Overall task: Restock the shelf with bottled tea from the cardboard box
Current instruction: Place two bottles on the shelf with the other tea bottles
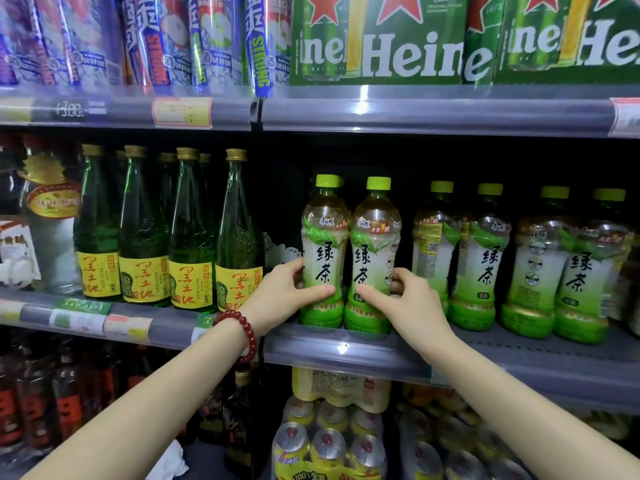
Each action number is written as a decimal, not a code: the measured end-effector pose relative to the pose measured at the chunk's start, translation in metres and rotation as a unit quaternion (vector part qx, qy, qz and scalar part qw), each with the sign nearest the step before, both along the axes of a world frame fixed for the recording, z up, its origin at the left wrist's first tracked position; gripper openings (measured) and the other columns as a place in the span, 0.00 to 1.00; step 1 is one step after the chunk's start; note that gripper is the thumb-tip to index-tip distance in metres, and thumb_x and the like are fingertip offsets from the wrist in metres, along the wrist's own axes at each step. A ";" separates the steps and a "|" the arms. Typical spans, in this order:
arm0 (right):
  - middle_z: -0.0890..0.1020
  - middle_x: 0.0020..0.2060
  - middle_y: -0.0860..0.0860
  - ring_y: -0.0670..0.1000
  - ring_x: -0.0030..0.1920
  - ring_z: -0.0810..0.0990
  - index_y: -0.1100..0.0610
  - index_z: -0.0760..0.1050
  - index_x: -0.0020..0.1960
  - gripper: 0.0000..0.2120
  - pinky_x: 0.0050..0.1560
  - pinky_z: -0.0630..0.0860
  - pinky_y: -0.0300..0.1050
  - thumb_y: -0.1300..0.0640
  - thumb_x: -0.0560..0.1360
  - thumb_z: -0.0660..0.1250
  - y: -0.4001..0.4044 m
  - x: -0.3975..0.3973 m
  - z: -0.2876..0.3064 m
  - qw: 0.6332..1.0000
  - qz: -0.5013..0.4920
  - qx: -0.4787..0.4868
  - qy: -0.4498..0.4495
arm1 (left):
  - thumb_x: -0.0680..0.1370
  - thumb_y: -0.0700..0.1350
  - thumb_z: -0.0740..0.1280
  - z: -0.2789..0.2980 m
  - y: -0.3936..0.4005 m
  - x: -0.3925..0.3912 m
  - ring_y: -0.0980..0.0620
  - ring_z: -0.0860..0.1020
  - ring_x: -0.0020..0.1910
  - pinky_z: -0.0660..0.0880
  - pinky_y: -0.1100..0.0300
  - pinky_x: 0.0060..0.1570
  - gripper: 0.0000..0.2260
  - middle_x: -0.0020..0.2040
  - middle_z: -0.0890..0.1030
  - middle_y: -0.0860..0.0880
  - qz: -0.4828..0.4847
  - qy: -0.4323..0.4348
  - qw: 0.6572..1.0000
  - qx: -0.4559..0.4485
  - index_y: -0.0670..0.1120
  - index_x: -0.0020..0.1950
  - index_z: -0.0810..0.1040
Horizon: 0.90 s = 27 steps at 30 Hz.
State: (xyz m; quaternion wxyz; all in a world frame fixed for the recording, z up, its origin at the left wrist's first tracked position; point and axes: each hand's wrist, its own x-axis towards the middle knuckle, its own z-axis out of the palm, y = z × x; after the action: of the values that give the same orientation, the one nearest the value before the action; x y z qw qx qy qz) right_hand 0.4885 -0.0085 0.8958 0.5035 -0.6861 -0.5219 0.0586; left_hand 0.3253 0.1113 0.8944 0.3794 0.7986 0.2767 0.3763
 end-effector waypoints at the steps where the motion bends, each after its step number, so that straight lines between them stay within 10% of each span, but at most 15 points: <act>1: 0.77 0.64 0.51 0.52 0.65 0.74 0.59 0.68 0.71 0.36 0.62 0.69 0.43 0.41 0.70 0.71 -0.003 -0.001 0.000 1.000 -0.005 -0.007 -0.023 | 0.69 0.53 0.73 0.001 0.000 -0.001 0.56 0.81 0.54 0.78 0.54 0.58 0.24 0.56 0.82 0.52 0.019 0.040 0.998 0.044 0.48 0.63 0.75; 5: 0.74 0.68 0.56 0.55 0.66 0.72 0.61 0.64 0.73 0.35 0.57 0.68 0.41 0.44 0.73 0.69 -0.018 -0.005 0.007 0.987 0.002 -0.117 -0.114 | 0.68 0.62 0.70 0.008 -0.008 -0.007 0.51 0.80 0.52 0.78 0.53 0.55 0.28 0.55 0.82 0.49 0.085 0.161 0.974 0.137 0.46 0.62 0.74; 14: 0.75 0.37 0.54 0.53 0.37 0.73 0.62 0.71 0.46 0.19 0.33 0.68 0.44 0.46 0.73 0.69 -0.040 -0.029 0.017 0.961 -0.042 -0.175 -0.211 | 0.72 0.56 0.70 0.010 -0.027 -0.028 0.48 0.76 0.62 0.73 0.56 0.62 0.29 0.63 0.78 0.45 0.110 0.207 0.953 0.193 0.43 0.68 0.72; 20: 0.79 0.59 0.56 0.56 0.58 0.78 0.56 0.72 0.67 0.28 0.57 0.77 0.53 0.43 0.72 0.68 -0.040 -0.065 0.017 0.959 0.024 -0.152 -0.239 | 0.72 0.53 0.71 0.008 -0.039 -0.063 0.51 0.79 0.56 0.76 0.58 0.58 0.21 0.58 0.81 0.46 0.114 0.197 0.951 0.210 0.44 0.62 0.77; 27: 0.79 0.59 0.56 0.57 0.58 0.78 0.55 0.73 0.65 0.26 0.56 0.77 0.52 0.42 0.71 0.68 0.009 -0.134 0.003 0.945 0.126 -0.146 -0.263 | 0.72 0.51 0.72 -0.009 -0.034 -0.144 0.50 0.81 0.52 0.76 0.56 0.56 0.18 0.54 0.83 0.46 0.191 0.238 0.937 0.170 0.44 0.58 0.79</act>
State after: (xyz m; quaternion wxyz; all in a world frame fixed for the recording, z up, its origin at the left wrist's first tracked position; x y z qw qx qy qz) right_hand 0.3545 0.0000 0.8991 0.2313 -0.6714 -0.7039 0.0145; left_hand 0.1810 0.0774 0.8857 0.0817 0.8494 0.4385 0.2822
